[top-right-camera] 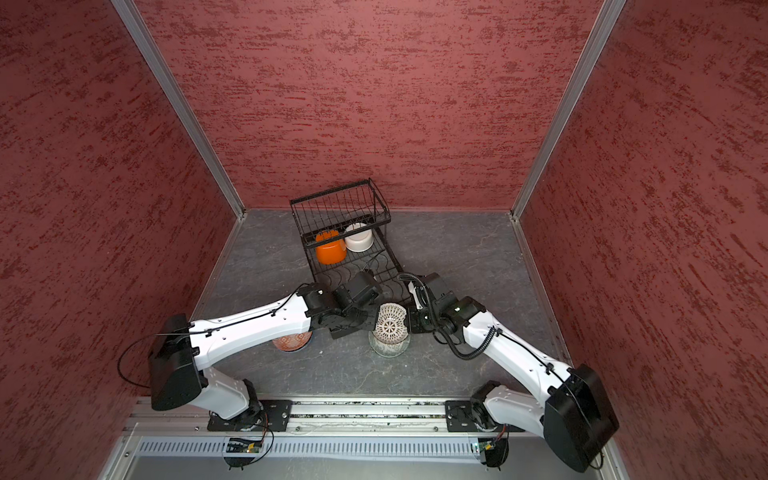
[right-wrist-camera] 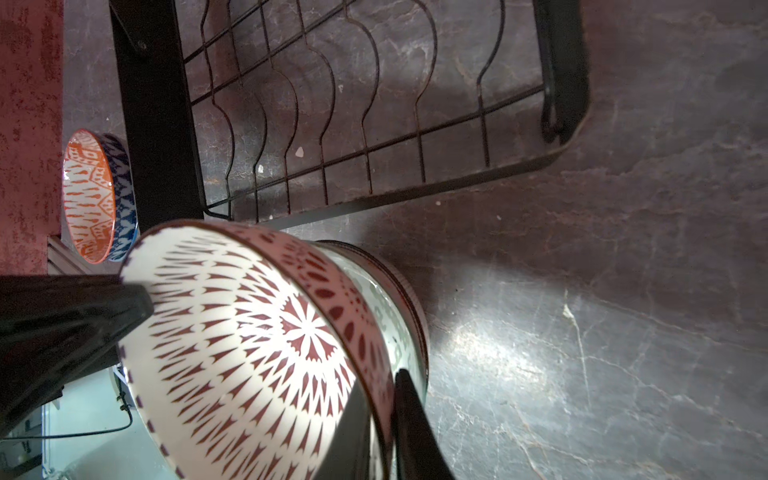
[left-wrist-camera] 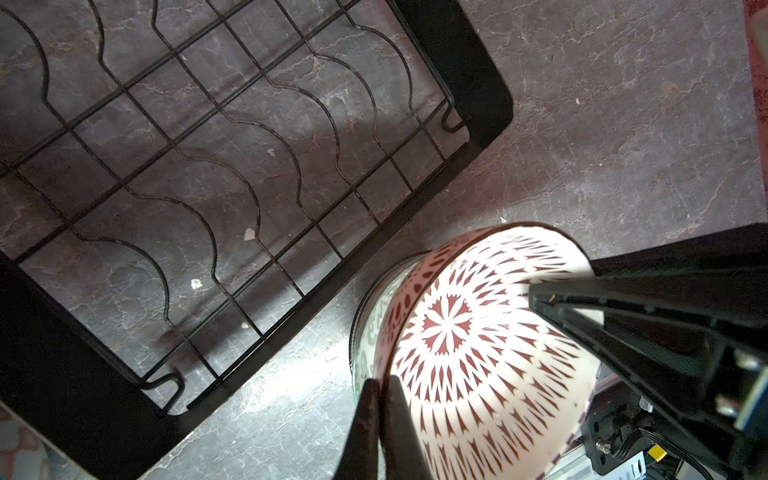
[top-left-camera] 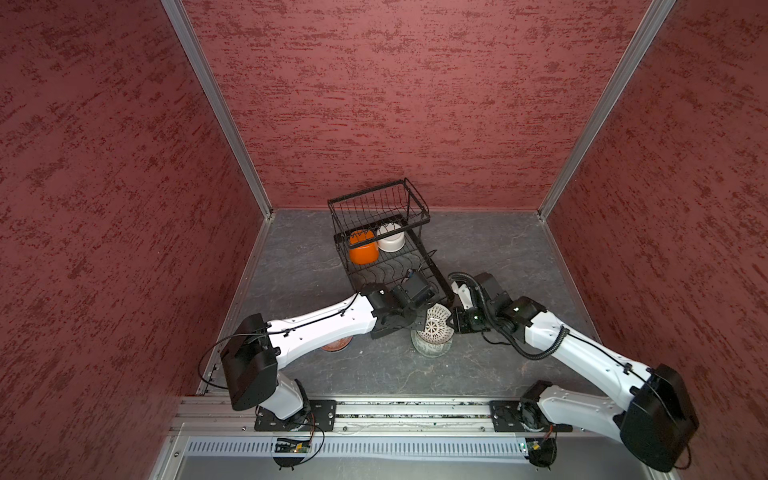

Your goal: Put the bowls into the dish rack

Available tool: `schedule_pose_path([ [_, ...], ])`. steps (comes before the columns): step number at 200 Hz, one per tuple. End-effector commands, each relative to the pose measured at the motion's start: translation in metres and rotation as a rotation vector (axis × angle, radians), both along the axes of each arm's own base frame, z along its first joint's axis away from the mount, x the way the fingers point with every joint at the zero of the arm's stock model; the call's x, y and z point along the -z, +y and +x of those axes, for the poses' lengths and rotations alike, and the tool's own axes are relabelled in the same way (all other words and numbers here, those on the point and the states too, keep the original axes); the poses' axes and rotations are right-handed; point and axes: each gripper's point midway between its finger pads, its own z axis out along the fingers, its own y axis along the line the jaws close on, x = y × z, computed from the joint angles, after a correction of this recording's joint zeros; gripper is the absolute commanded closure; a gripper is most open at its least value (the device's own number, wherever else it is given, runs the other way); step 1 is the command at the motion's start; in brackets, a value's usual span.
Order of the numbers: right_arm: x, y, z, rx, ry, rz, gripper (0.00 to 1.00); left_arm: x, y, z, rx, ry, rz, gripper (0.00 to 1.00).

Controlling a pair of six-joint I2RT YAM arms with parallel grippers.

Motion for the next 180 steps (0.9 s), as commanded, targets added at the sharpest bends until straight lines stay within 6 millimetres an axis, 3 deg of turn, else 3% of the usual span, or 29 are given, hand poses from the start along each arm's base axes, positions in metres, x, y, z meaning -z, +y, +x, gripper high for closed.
schedule_pose_path([
  [1,-0.013,0.004,0.005,-0.003,-0.031,0.007,0.93,-0.017,-0.009,0.006,0.007,-0.044,-0.054,1.0],
  [25,-0.014,0.005,0.006,0.0,-0.034,0.004,1.0,-0.016,-0.011,0.006,0.01,-0.042,-0.044,1.0],
  [53,-0.016,0.005,0.008,0.002,-0.041,0.002,1.0,-0.02,-0.013,0.006,0.015,-0.058,-0.041,1.0],
  [71,-0.019,0.005,0.009,0.003,-0.049,0.003,1.0,-0.025,-0.014,0.006,0.018,-0.067,-0.06,0.85],
  [89,-0.026,0.007,0.011,0.002,-0.067,0.009,1.0,-0.031,-0.013,0.006,0.015,-0.081,-0.077,0.64],
  [119,-0.038,0.007,0.015,0.011,-0.099,0.016,1.0,-0.044,-0.007,0.007,0.013,-0.12,-0.104,0.17],
  [132,-0.044,0.009,0.017,0.011,-0.115,0.019,1.0,-0.052,-0.001,0.008,0.009,-0.152,-0.114,0.01],
  [180,-0.071,0.012,0.036,0.044,-0.217,-0.017,1.0,-0.076,0.039,0.01,-0.079,-0.238,-0.209,0.0],
])
